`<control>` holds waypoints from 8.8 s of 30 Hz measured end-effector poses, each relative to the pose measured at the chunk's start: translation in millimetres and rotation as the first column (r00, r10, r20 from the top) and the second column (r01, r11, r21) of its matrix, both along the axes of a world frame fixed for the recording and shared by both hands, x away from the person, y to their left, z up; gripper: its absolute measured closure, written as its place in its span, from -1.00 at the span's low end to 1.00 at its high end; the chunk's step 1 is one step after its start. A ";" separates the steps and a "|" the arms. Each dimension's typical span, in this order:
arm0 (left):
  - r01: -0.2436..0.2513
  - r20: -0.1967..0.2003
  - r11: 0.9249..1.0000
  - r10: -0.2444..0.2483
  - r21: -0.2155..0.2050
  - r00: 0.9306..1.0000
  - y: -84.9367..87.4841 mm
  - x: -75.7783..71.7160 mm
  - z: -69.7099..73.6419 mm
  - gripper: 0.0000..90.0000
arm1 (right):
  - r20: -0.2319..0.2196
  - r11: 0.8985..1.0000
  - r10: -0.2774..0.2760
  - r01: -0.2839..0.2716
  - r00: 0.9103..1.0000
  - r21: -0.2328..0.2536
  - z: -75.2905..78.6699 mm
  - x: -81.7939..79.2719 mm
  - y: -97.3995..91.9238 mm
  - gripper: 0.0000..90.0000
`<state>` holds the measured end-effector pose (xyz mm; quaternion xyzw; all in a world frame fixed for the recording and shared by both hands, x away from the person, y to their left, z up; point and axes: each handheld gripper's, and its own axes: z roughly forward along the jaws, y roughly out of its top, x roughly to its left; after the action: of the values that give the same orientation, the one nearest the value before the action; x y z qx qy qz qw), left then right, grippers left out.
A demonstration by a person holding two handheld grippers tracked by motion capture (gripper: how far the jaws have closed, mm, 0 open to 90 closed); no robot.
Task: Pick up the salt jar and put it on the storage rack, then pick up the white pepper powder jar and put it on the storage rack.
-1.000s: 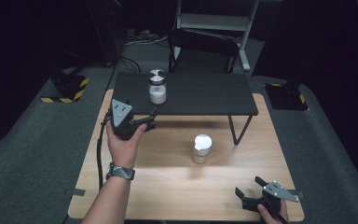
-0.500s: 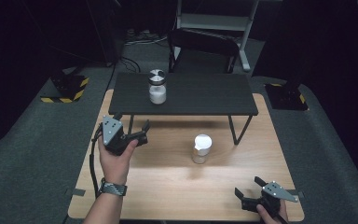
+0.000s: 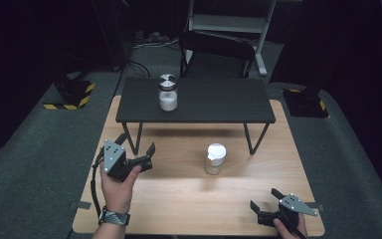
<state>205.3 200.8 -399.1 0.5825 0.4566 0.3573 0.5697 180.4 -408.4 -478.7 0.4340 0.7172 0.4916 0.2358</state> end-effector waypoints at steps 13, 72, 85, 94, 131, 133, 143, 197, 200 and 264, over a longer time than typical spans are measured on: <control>0.014 -0.038 1.000 -0.014 -0.019 0.999 2.3 -25.6 -32.3 -0.99 | 0.002 1.000 -0.001 0.001 1.000 -0.005 0.2 -0.6 0.9 -0.99; 0.099 -0.352 0.989 -0.053 0.114 0.935 4.5 -62.8 -92.2 -0.98 | -0.042 0.996 0.038 -0.041 0.998 -0.078 -2.7 0.4 17.7 -0.99; 0.106 -0.370 0.989 -0.062 0.102 0.927 6.8 -60.6 -100.4 -0.98 | -0.051 0.999 0.013 -0.015 0.999 -0.033 -4.5 0.2 11.0 -0.99; 0.116 -0.371 0.987 -0.068 0.108 0.926 4.7 -58.8 -101.3 -0.98 | -0.047 0.999 0.006 -0.008 0.999 -0.031 -4.8 -0.7 9.8 -0.99; 0.188 -0.379 0.978 -0.142 0.089 0.915 16.3 -55.1 -101.4 -0.98 | -0.029 1.000 -0.025 0.025 0.999 0.004 10.0 1.7 13.7 -0.99; 0.188 -0.381 0.978 -0.141 0.090 0.914 16.0 -54.4 -101.1 -0.98 | -0.021 1.000 -0.020 0.020 1.000 -0.001 13.5 2.9 15.1 -0.99; 0.191 -0.382 0.978 -0.145 0.085 0.913 17.1 -53.9 -101.3 -0.98 | 0.005 1.000 0.002 -0.002 1.000 -0.011 29.9 13.9 26.4 -0.99; 0.221 -0.394 0.974 -0.181 0.058 0.901 24.5 -48.6 -101.4 -0.98 | 0.126 0.996 0.084 -0.081 0.989 -0.029 0.3 113.5 135.6 -0.45; 0.221 -0.394 0.974 -0.181 0.058 0.901 24.6 -48.5 -101.5 -0.98 | 0.136 0.996 0.090 -0.087 0.987 -0.032 -1.2 113.8 135.7 -0.35; 0.227 -0.398 0.972 -0.184 0.064 0.899 23.9 -47.6 -100.6 -0.98 | 0.285 0.999 -0.027 0.019 0.958 0.032 90.5 64.5 103.7 -0.32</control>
<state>157.7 224.7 -499.6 0.7169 0.4763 0.1966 0.4696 244.9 -304.7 -388.3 0.3703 0.6635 0.5567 0.3358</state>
